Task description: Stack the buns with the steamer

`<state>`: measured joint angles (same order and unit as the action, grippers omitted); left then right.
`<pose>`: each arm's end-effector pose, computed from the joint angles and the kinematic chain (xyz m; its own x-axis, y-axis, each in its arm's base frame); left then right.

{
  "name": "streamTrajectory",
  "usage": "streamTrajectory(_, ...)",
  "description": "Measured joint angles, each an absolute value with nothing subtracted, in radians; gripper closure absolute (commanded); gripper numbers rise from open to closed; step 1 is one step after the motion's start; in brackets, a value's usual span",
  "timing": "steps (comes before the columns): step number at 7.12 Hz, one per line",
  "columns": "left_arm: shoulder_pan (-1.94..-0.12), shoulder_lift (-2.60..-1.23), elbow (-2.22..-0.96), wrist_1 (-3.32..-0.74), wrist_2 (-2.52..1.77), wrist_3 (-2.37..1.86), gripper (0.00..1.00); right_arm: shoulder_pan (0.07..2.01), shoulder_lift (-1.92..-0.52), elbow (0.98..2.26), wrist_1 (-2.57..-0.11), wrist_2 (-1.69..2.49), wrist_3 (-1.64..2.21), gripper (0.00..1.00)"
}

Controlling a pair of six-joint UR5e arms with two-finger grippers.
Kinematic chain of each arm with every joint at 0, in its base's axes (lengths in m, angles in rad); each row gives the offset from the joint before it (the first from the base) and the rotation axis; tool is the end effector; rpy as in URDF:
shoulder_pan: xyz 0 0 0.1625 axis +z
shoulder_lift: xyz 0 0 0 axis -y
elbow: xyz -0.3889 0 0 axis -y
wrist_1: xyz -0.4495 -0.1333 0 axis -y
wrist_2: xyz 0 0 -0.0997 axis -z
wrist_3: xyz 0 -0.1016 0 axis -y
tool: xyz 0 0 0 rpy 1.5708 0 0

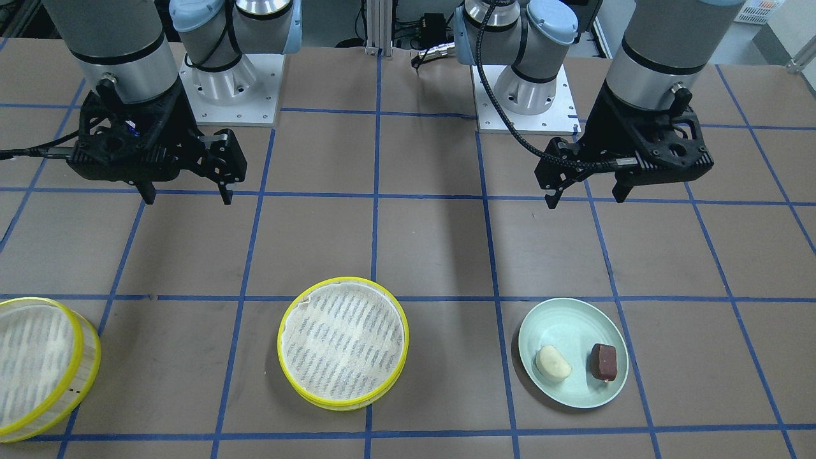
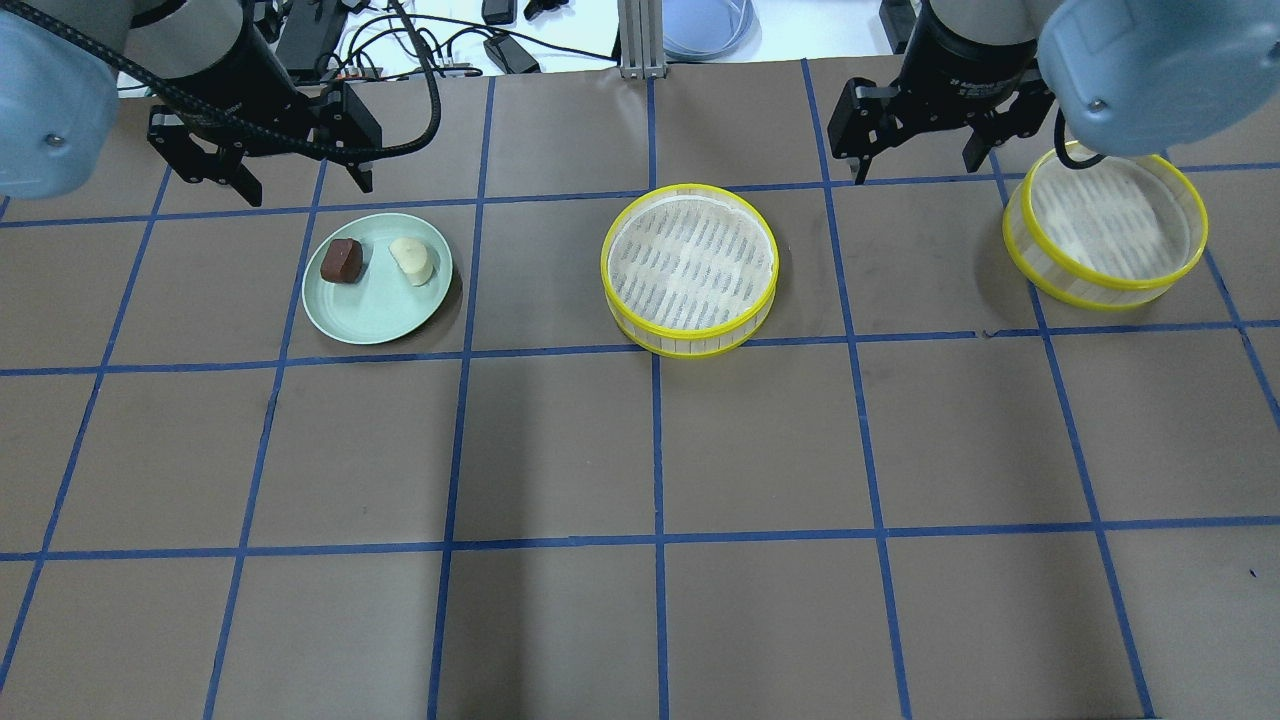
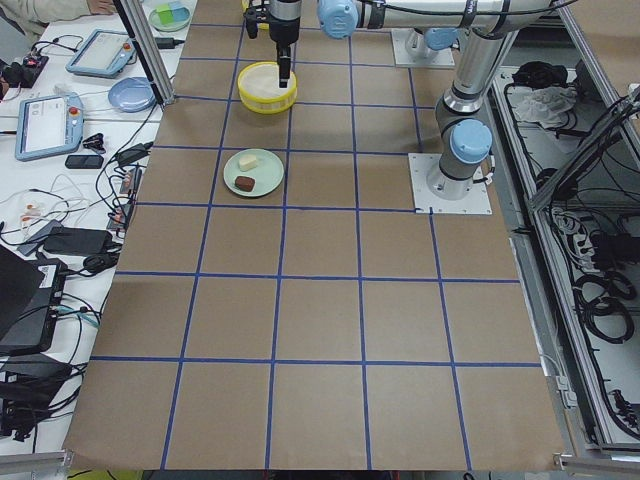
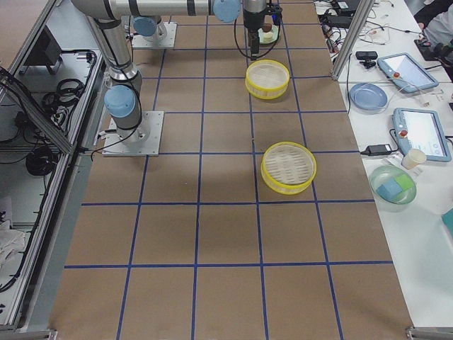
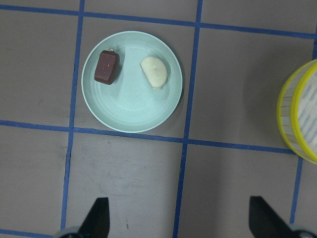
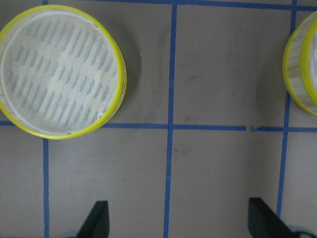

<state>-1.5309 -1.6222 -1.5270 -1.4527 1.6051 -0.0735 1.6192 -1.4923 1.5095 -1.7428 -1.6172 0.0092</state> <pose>-0.1066 -0.5845 0.4575 -0.9929 -0.1165 -0.0259 -0.1129 0.9872 -0.1125 0.1572 -0.5872 0.4576 -0.9985 -0.0321 0.0444 -0.0386 0.9872 -0.1546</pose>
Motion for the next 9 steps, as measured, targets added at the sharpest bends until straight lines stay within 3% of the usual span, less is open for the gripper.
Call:
streamTrajectory(6, -1.512, -1.644, -1.531, -1.447, 1.604, -0.073, 0.00, 1.624, -1.512, 1.510, -1.712, -1.556, 0.023, 0.00)
streamTrajectory(9, -1.471, -1.707, -1.544, -1.413, 1.594, -0.079, 0.00, 1.528, -1.475, 1.494, -1.727, -1.557, -0.026, 0.00)
